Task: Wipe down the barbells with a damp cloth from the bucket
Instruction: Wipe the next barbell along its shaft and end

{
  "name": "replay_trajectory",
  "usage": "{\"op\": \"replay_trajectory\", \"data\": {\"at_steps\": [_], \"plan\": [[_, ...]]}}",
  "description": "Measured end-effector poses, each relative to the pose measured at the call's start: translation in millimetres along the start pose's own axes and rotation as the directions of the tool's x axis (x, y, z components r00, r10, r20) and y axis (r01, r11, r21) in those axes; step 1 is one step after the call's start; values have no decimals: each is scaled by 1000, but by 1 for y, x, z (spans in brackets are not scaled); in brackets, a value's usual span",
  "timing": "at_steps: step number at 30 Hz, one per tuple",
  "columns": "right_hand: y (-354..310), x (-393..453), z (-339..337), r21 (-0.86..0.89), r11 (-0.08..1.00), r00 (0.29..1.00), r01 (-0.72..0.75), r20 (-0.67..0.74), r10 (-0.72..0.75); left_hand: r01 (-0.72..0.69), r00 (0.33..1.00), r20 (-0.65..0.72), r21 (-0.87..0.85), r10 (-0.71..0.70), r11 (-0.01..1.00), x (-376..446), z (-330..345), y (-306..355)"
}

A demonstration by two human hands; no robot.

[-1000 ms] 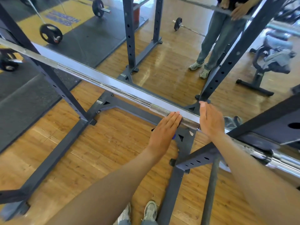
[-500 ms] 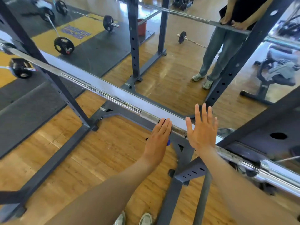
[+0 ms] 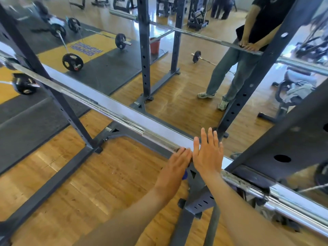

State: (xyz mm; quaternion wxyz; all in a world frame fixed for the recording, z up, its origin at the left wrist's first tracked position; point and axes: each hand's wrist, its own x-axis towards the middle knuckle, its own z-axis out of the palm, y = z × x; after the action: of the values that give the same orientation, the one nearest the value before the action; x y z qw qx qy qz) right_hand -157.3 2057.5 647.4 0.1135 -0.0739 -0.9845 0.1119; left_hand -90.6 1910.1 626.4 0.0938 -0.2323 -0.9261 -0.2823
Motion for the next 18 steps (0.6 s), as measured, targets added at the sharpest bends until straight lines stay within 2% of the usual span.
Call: {"op": "replay_trajectory", "data": {"at_steps": [2,3,4,7,9,11,13,14,16,18], "plan": [[-1,1,-1,10,1000,1000,-3,-4,3,-107,994,11,58,106,993,-6,-4,-10],[0,1,-2,14,1000,1000,-9,4,9,-114,994,15,75,113,991,-6,-9,-23],[0,1,-2,13,1000,1000,-12,11,12,-72,997,-11,63,72,995,-5,-14,-39],[0,2,-1,-3,1000,999,-21,23,21,202,973,-106,-39,-205,979,4,-29,-60],[-1,2,0,-24,1000,999,-16,28,17,264,953,-142,-35,-266,964,7,-25,-45],[-1,2,-1,-28,999,999,-19,48,20,180,975,-129,-26,-182,983,4,-13,-19],[-3,4,-1,-15,999,994,-37,102,39,-19,996,-86,96,27,995,-6,1,-9],[-8,5,-2,-2,998,989,-58,134,58,-76,995,-62,135,84,988,-9,2,-16],[-23,9,-4,38,995,978,-89,192,80,-116,993,-18,157,120,981,-8,-14,-40],[-48,16,-3,85,994,977,-67,207,49,-24,998,-49,140,31,990,-5,-38,-75]]}}
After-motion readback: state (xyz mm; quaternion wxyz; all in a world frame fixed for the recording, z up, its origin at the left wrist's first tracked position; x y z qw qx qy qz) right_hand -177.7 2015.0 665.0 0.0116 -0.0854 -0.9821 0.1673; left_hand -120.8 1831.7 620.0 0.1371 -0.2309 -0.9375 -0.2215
